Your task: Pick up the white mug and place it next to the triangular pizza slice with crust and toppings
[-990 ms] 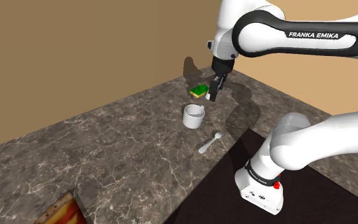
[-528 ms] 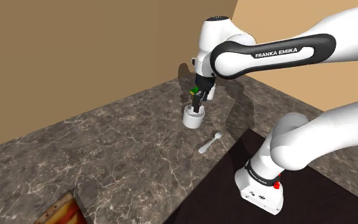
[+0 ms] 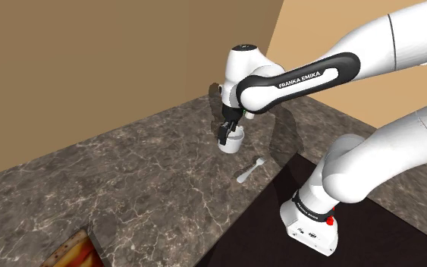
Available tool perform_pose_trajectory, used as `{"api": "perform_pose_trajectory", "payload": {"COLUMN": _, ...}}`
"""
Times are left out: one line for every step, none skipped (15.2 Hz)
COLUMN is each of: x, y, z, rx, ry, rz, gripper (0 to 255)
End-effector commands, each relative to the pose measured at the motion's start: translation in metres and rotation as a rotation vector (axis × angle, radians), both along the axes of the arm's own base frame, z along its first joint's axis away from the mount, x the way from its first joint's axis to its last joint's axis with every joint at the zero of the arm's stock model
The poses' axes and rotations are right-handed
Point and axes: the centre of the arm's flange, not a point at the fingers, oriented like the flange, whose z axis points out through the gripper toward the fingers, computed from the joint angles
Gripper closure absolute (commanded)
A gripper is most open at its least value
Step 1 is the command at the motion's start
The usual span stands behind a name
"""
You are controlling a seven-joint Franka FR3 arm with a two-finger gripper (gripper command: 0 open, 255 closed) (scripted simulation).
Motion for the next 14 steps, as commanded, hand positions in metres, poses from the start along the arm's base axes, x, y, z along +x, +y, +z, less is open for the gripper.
{"api": "perform_pose_trajectory", "payload": {"x": 0.0, "y": 0.0, "z": -0.011, "rx": 0.0, "ry": -0.001, "rz": 0.0, "gripper": 0}}
{"api": "perform_pose_trajectory", "payload": {"x": 0.0, "y": 0.0, "z": -0.016, "rx": 0.0, "ry": -0.001, "rz": 0.0, "gripper": 0}}
{"api": "perform_pose_trajectory", "payload": {"x": 0.0, "y": 0.0, "z": -0.025, "rx": 0.0, "ry": -0.001, "rz": 0.0, "gripper": 0}}
{"api": "perform_pose_trajectory", "payload": {"x": 0.0, "y": 0.0, "z": -0.025, "rx": 0.0, "ry": -0.001, "rz": 0.0, "gripper": 0}}
{"api": "perform_pose_trajectory", "payload": {"x": 0.0, "y": 0.0, "z": -0.025, "rx": 0.0, "ry": -0.001, "rz": 0.0, "gripper": 0}}
{"api": "perform_pose_trajectory", "payload": {"x": 0.0, "y": 0.0, "z": -0.025, "rx": 0.0, "ry": -0.001, "rz": 0.0, "gripper": 0}}
{"api": "perform_pose_trajectory", "payload": {"x": 0.0, "y": 0.0, "z": -0.025, "rx": 0.0, "ry": -0.001, "rz": 0.0, "gripper": 0}}
{"api": "perform_pose_trajectory", "payload": {"x": 0.0, "y": 0.0, "z": -0.025, "rx": 0.0, "ry": -0.001, "rz": 0.0, "gripper": 0}}
{"api": "perform_pose_trajectory", "payload": {"x": 0.0, "y": 0.0, "z": -0.025, "rx": 0.0, "ry": -0.001, "rz": 0.0, "gripper": 0}}
{"api": "perform_pose_trajectory", "payload": {"x": 0.0, "y": 0.0, "z": -0.025, "rx": 0.0, "ry": -0.001, "rz": 0.0, "gripper": 0}}
{"api": "perform_pose_trajectory", "payload": {"x": 0.0, "y": 0.0, "z": -0.025, "rx": 0.0, "ry": -0.001, "rz": 0.0, "gripper": 0}}
{"api": "perform_pose_trajectory", "payload": {"x": 0.0, "y": 0.0, "z": -0.025, "rx": 0.0, "ry": -0.001, "rz": 0.0, "gripper": 255}}
{"api": "perform_pose_trajectory", "payload": {"x": 0.0, "y": 0.0, "z": -0.025, "rx": 0.0, "ry": -0.001, "rz": 0.0, "gripper": 255}}
{"api": "perform_pose_trajectory", "payload": {"x": 0.0, "y": 0.0, "z": -0.025, "rx": 0.0, "ry": -0.001, "rz": 0.0, "gripper": 255}}
